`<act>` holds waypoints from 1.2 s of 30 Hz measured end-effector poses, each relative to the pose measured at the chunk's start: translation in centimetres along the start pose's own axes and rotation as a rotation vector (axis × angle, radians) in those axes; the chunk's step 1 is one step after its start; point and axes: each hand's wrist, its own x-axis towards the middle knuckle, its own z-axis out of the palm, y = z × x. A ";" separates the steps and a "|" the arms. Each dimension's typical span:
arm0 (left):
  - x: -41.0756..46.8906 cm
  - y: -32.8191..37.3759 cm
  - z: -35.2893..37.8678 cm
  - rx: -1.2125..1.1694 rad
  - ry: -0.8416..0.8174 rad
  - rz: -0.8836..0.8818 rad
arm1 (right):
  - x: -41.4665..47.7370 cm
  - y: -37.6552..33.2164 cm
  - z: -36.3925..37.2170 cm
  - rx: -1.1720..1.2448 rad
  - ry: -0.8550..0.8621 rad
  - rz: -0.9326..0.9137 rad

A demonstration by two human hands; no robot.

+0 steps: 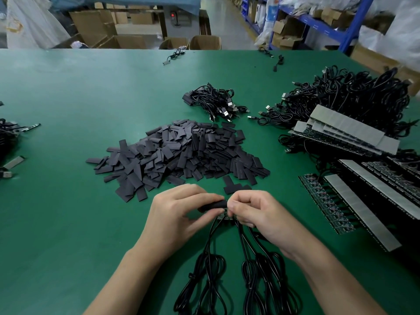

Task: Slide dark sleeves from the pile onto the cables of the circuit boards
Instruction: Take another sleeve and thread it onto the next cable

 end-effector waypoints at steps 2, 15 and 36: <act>0.0 0.1 0.0 0.006 0.000 -0.003 | 0.0 -0.1 0.1 0.002 0.007 -0.011; 0.2 0.9 0.2 -0.133 0.247 -0.235 | -0.2 -0.6 0.6 0.071 0.055 0.029; 0.3 0.5 0.0 -0.089 0.140 -0.251 | 0.1 0.2 0.7 0.048 0.075 0.015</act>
